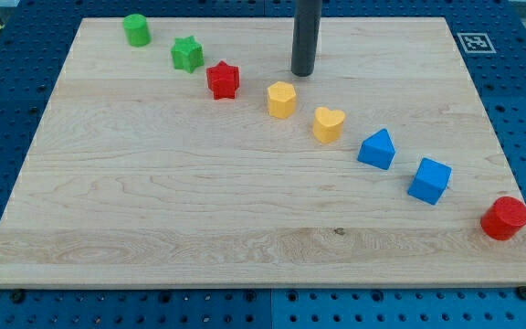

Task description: Push the hexagon slightly down

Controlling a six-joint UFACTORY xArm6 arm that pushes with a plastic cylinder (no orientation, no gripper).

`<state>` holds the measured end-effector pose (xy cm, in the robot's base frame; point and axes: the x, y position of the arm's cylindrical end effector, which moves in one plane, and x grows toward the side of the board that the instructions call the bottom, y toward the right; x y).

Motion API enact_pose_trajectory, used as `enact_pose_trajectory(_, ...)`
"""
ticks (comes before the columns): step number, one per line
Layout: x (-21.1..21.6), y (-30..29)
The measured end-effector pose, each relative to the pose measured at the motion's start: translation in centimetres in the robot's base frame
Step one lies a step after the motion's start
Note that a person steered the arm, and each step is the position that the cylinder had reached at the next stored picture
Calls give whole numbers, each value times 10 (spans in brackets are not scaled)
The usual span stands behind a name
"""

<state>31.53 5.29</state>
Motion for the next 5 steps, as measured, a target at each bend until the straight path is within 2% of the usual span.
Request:
enact_pose_trajectory(1,-5,0)
enact_pose_trajectory(2,-40,0)
enact_pose_trajectory(4,-39,-15)
enact_pose_trajectory(5,-23,-25)
